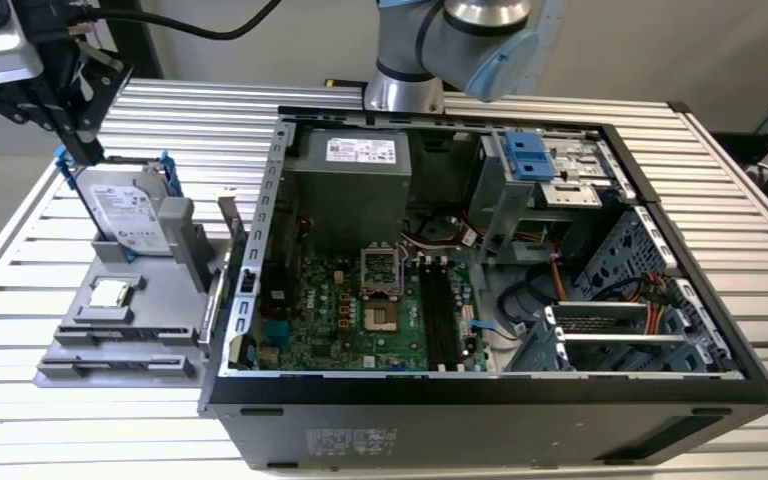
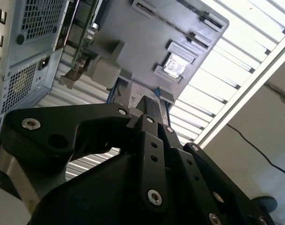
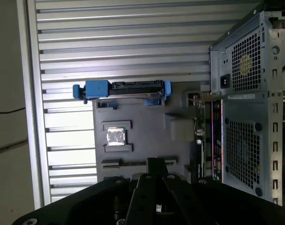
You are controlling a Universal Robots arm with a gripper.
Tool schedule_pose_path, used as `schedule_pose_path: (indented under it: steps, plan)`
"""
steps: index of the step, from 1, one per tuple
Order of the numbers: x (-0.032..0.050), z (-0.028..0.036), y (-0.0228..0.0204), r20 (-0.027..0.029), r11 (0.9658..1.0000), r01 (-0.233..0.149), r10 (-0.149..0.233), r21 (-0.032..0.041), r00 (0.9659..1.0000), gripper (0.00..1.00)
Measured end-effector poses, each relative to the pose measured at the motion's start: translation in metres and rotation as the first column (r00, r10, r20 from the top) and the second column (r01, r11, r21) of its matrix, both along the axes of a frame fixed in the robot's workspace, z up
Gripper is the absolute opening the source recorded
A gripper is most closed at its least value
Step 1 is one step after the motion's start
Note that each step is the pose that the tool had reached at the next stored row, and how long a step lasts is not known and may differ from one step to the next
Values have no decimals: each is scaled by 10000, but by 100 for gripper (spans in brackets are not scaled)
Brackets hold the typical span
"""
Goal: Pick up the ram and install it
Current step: 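Reach for the ram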
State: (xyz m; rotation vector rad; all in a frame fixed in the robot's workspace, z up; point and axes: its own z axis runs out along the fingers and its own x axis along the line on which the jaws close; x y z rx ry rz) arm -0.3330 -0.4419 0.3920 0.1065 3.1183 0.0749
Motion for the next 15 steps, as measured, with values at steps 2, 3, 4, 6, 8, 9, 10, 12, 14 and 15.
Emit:
schedule_pose_path:
  steps: [2, 3, 4, 6, 8, 9, 10, 12, 14, 15]
  plan:
    - [0, 0, -12, 0, 10000, 0, 0, 0, 10000, 0]
    - [0, 0, -20, 0, 10000, 0, 0, -1, 10000, 0]
    - [0, 0, -27, 0, 10000, 0, 0, 0, 10000, 0]
    - [0, 0, -40, 0, 10000, 0, 0, 0, 10000, 0]
    - [0, 0, -51, 0, 10000, 0, 0, 0, 10000, 0]
    - [-1, 0, -55, 0, 10000, 1, -1, 0, 10000, 0]
    - [0, 0, -58, 0, 10000, 0, 0, 0, 10000, 0]
    - [0, 0, -65, 0, 10000, 0, 0, 0, 10000, 0]
    - [0, 0, -68, 0, 10000, 1, -1, 0, 10000, 0]
    - [0, 0, -69, 0, 10000, 1, -1, 0, 10000, 0]
